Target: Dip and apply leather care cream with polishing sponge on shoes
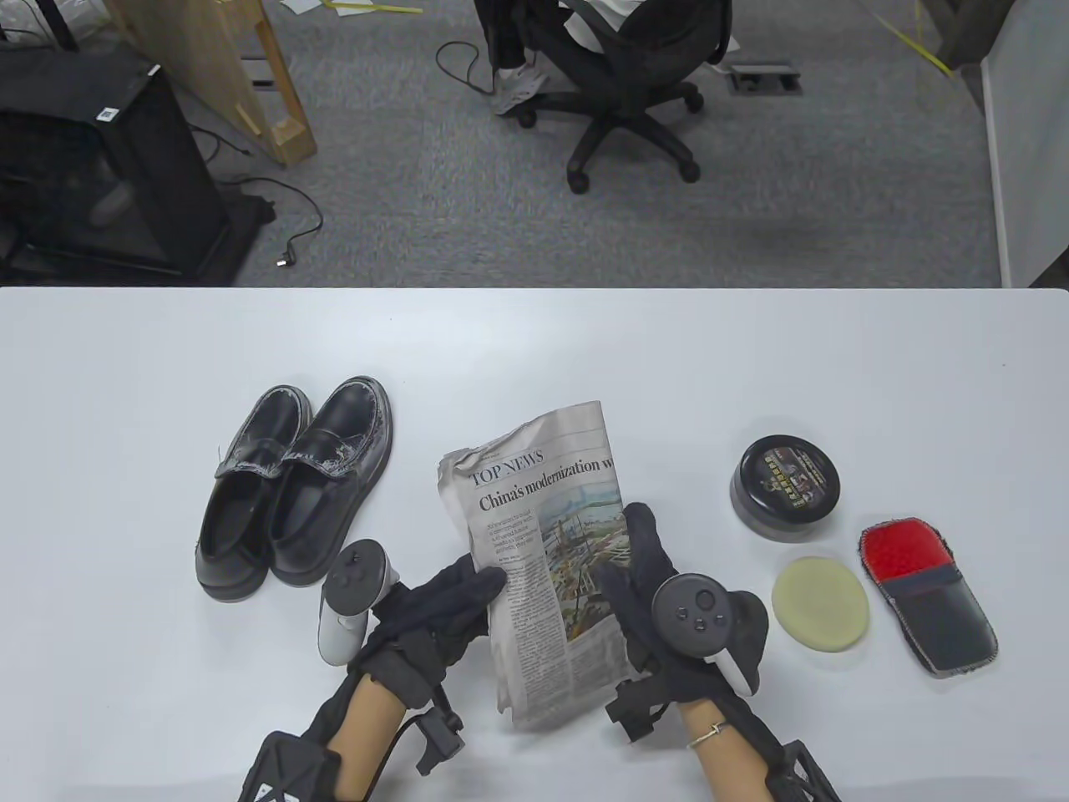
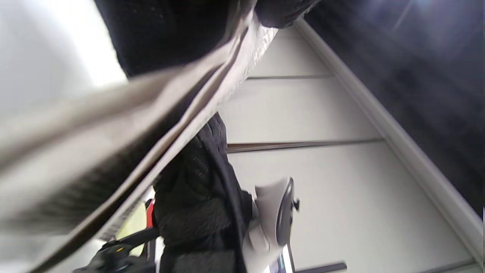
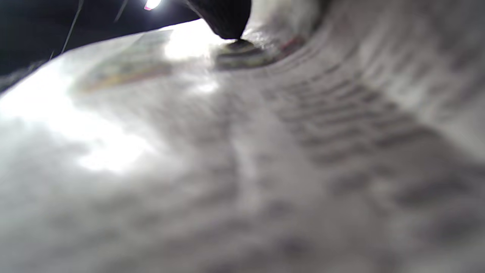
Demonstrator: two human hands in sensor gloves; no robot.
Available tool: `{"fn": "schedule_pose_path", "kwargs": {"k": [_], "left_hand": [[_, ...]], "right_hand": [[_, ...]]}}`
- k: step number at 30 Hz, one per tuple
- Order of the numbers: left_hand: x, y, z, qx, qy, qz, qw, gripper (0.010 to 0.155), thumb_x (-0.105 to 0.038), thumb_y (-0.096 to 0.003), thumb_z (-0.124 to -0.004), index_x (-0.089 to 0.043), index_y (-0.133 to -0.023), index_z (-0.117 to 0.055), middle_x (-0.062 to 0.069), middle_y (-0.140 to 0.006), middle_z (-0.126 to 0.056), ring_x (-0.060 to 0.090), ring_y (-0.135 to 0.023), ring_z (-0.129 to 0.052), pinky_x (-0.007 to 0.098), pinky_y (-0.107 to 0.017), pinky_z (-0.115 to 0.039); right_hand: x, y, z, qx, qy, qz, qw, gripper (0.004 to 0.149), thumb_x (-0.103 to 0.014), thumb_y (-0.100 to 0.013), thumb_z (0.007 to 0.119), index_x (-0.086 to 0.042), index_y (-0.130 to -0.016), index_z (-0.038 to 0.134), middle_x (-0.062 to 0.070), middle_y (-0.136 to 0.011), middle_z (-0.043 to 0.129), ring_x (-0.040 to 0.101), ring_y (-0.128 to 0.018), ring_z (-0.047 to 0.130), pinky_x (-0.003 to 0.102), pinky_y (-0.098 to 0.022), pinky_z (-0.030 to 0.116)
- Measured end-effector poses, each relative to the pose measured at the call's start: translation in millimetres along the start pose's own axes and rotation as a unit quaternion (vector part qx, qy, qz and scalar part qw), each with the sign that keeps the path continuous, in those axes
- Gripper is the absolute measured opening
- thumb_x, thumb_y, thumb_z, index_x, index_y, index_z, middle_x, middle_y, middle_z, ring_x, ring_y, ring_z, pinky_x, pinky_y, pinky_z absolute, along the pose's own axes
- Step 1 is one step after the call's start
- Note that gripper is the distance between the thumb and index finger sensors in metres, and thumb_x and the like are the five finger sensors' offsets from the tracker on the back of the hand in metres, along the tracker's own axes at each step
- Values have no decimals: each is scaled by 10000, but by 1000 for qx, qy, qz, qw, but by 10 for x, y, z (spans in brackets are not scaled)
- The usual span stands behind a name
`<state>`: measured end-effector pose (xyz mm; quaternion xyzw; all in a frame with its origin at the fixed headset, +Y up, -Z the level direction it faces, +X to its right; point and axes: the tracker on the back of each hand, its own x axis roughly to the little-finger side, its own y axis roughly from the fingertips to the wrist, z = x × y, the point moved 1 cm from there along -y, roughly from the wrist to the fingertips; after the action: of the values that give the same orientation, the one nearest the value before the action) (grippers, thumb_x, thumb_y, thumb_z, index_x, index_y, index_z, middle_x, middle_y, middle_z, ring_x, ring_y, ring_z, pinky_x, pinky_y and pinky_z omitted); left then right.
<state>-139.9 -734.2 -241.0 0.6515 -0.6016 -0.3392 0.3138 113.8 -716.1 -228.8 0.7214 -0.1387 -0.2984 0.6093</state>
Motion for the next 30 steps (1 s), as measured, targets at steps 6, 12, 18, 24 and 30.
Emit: {"fn": "schedule_pose_path", "kwargs": {"k": [6, 12, 18, 24, 30], "left_hand": [[-18, 54, 35, -96, -52, 31, 994, 450, -379, -654, -708, -213, -1060, -610, 11, -978, -864, 159, -814, -942, 327, -588, -877], [-122, 38, -163, -62, -96, 8, 993, 422, -474, -548, -843, -340, -920, -696, -93, -859, -902, 86, -750, -945, 312, -574, -871], [-171, 3, -247, 0, -78, -29, 997, 462, -480, -611, -719, -288, -1029, -678, -15, -989, -853, 198, -850, -891, 393, -627, -815], [-294, 48, -31, -46, -119, -37, 991, 474, -317, -670, -672, -163, -1113, -602, 83, -1043, -829, 252, -876, -893, 401, -618, -835], [-338, 237, 441, -133, -89, -26, 987, 483, -240, -662, -698, -121, -1119, -594, 121, -1017, -845, 270, -828, -924, 378, -582, -874]], "right_hand": [[-475, 235, -75, 79, 207, -133, 966, 906, -607, -606, 473, 51, -1180, 233, 373, -1136, 434, 600, -954, 589, 665, -654, 600], [-776, 331, 131, -78, -57, -153, 983, 1183, -654, -531, 591, 204, -1103, 12, 427, -1109, 395, 582, -914, 675, 620, -642, 673], [-511, 220, -7, 4, -76, -92, 993, 1015, -514, -515, 747, 54, -1138, 182, 165, -1050, 634, 246, -802, 917, 344, -583, 868], [-238, 101, -183, -8, -160, -65, 985, 711, -410, -574, 728, -135, -1128, 376, 153, -1048, 653, 265, -804, 922, 302, -554, 879], [203, 21, -539, 135, -41, 46, 989, 486, -387, -593, 708, -197, -1026, 596, 142, -955, 657, 327, -775, 833, 349, -541, 836]]}}
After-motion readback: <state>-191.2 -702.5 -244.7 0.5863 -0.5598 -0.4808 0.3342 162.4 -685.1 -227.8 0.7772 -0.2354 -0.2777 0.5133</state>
